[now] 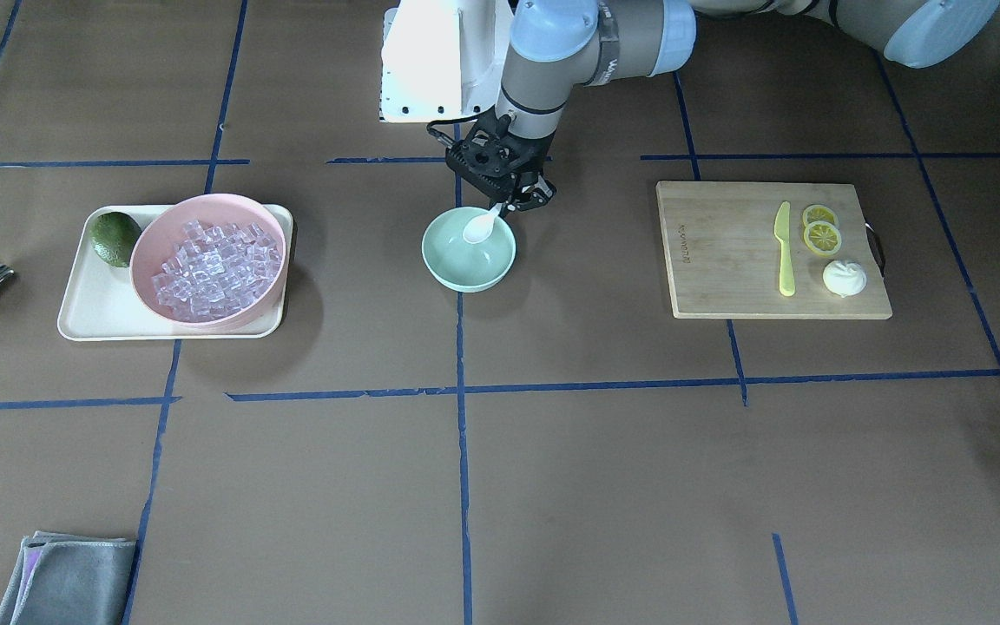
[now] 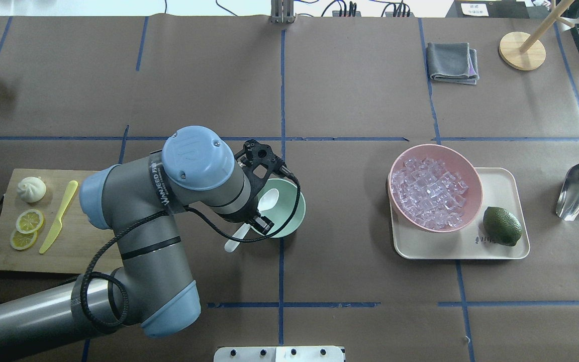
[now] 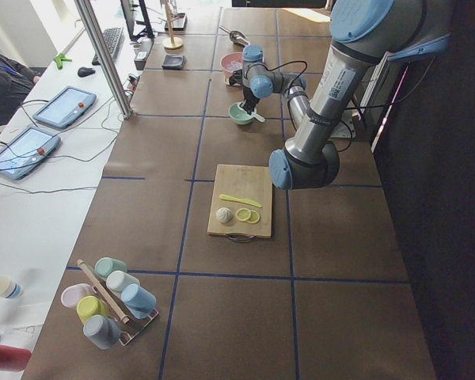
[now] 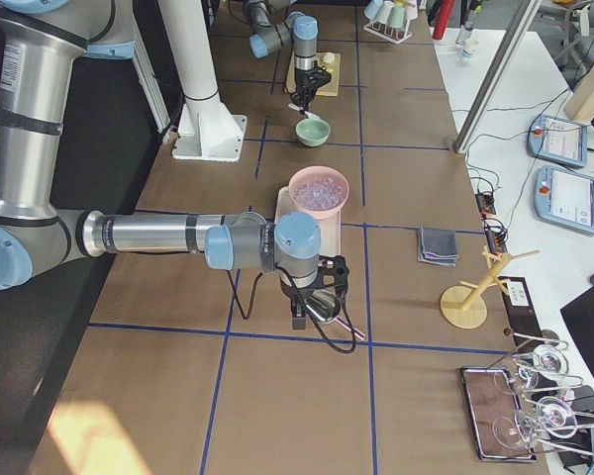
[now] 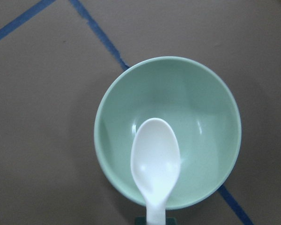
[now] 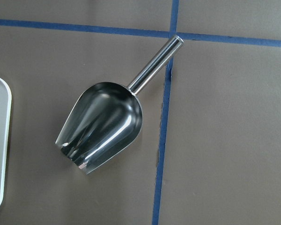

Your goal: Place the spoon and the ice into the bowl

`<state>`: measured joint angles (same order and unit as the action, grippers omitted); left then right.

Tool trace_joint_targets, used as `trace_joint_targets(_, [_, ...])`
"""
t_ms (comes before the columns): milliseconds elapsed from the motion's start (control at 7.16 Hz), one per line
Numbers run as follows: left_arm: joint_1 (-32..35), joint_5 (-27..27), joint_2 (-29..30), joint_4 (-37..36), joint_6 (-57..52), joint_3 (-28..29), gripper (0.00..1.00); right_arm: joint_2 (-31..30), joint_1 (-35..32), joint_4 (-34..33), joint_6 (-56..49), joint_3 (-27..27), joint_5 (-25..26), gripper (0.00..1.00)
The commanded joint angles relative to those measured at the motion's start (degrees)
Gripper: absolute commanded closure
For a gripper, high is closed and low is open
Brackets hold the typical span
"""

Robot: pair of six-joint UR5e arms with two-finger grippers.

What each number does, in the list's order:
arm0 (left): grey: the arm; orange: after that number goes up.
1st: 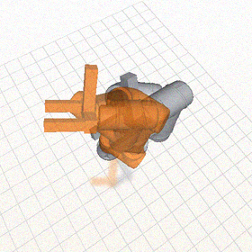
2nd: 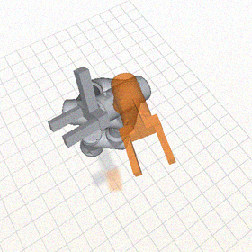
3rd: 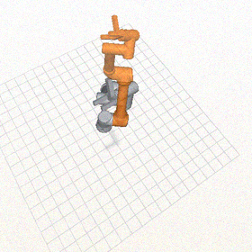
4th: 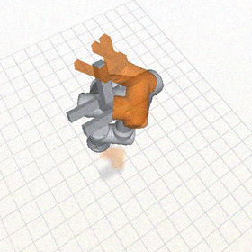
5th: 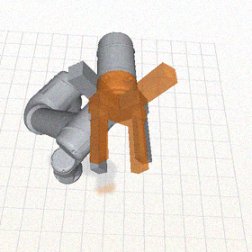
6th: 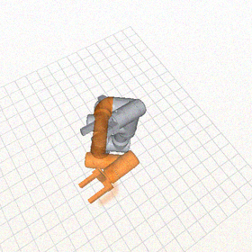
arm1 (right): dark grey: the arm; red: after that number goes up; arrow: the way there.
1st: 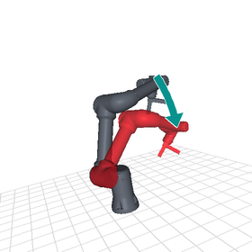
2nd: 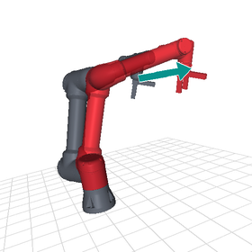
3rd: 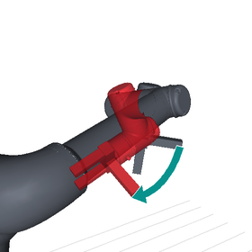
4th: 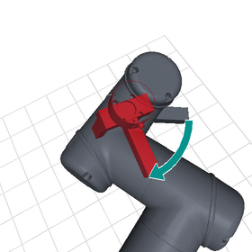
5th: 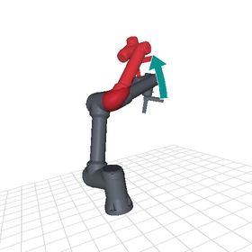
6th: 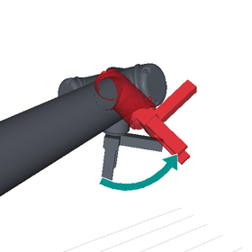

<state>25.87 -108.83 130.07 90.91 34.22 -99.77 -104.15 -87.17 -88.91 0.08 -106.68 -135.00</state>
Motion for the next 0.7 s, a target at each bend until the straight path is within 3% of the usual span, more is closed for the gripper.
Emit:
trace_joint_targets(0, [-0.5, 4.8, 1.9, 0.0, 0.1, 2.6, 0.32, 0.0, 0.0, 0.0, 0.0, 0.1, 0.0, 0.00])
trace_joint_targets(140, [-1.4, 10.1, 1.7, 0.0, 0.0, 2.4, 0.00, 0.0, 0.0, 0.0, 0.0, 0.1, 0.0, 0.00])
trace_joint_targets(559, [-2.6, 10.7, 1.3, -0.1, -0.2, 1.3, 0.00, 0.0, 0.0, 0.1, 0.0, 0.1, 0.0, 0.00])
